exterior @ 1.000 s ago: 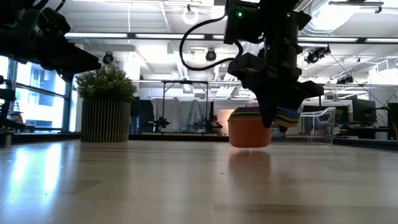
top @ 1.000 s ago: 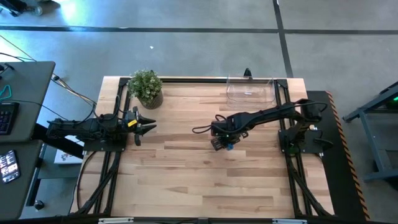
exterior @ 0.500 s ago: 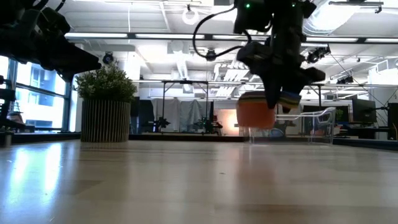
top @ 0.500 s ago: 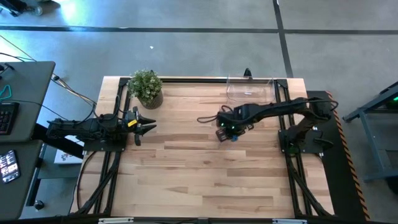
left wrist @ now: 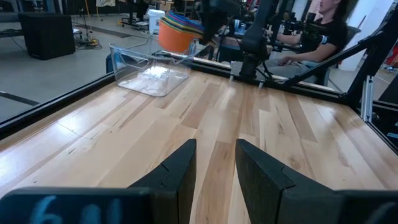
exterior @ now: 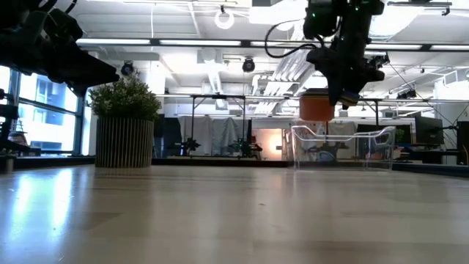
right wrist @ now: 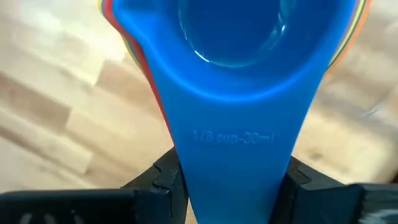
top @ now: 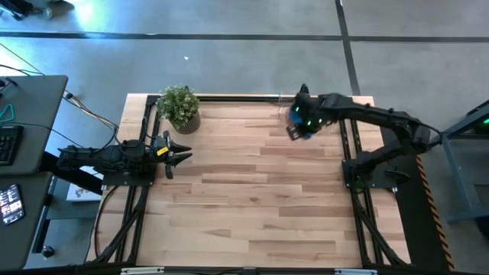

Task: Nest measuring cups in basket
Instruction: Put the stacked measuring cups into the transparent bin

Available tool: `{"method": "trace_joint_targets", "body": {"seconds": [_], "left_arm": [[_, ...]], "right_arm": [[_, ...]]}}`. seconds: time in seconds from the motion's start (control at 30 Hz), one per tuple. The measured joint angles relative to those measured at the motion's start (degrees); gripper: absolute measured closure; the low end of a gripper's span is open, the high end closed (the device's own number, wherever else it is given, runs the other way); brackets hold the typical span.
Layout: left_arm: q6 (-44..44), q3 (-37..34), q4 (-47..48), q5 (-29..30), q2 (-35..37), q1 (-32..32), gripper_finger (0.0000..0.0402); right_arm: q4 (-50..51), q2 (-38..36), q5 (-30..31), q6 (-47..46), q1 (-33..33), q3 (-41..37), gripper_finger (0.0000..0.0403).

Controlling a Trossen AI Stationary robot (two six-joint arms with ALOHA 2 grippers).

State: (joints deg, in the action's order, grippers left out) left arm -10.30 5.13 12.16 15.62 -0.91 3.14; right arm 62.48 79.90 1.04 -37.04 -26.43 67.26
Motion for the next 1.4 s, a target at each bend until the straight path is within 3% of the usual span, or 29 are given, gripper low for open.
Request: {"method": "trace_joint_targets", "body": {"seconds": [0.3, 0.47, 0.87, 1.4], "left_arm": [[0.0, 0.0, 0.0, 0.0, 0.0, 0.0, 0.0298], [0.0, 0.0, -0.01, 0.0, 0.01, 0.01, 0.0298], [0.02, 0.0, 0.0, 0.0, 0.0, 0.0, 0.0298], [0.0, 0.0, 0.0, 0.0, 0.0, 0.0, 0.0298]], "right_arm": [[-3.81, 0.47, -2.97, 23.32, -18.77, 0.0, 0.0274], [-4.63, 4.64, -6.76, 33.98, -24.61, 0.0, 0.0274], [-1.16, 14.76, -6.15, 44.69, -26.25, 1.12, 0.0275], [0.61, 21.03, -5.52, 47.11, -26.52, 2.93, 0.0266]]}}
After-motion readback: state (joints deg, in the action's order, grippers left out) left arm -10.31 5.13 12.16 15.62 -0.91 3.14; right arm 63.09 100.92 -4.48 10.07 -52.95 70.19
